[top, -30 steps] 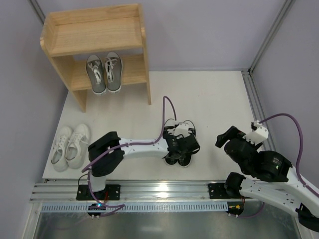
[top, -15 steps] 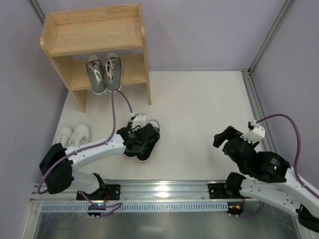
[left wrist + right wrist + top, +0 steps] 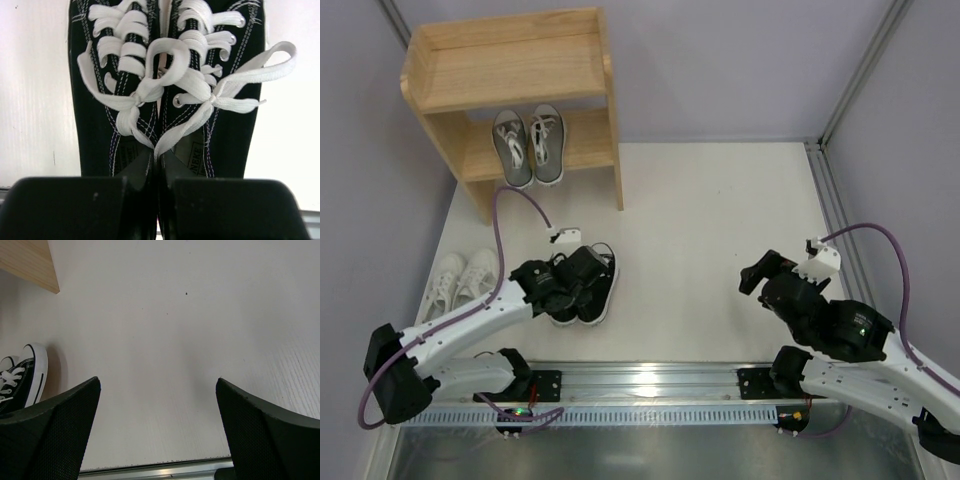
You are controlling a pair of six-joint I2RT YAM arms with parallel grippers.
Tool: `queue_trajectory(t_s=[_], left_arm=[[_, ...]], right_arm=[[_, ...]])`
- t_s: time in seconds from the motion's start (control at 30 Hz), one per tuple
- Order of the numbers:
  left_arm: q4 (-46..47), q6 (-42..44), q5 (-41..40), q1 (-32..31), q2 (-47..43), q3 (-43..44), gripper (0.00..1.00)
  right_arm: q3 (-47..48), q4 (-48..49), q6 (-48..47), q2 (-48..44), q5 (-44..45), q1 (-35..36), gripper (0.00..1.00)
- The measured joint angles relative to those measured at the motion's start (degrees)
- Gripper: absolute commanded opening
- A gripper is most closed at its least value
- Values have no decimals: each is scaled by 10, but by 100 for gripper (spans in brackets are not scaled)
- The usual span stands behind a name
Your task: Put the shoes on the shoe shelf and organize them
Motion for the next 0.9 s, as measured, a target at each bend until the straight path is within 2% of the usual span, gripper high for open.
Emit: queue_trajectory(t_s=[0.23,0.47,0.6,0.73,0.8,0.87,0.9], left_arm=[[-3,19,-23,-2,-57,11,0],[87,65,-40,1,-10,-21,0],[137,53,-13,-4,32,-51,0],[170,23,-4,-21,17,-111,1],[177,15,1,-22,6,-130,29],[174,1,10,-22,-3,-136,52],[169,-8,10,-25,-7,-134,58]], right_arm=[[-9,23,-13,9,-4,0,97],[-9,31,-23,27,-6,0,97],[-11,31,-22,21,-6,0,97],[-25,31,-22,6,-6,0,97],[-30,31,-23,8,-6,0,97],[-30,33,-24,14,-6,0,97],[-30,34,-25,20,-7,0,97]])
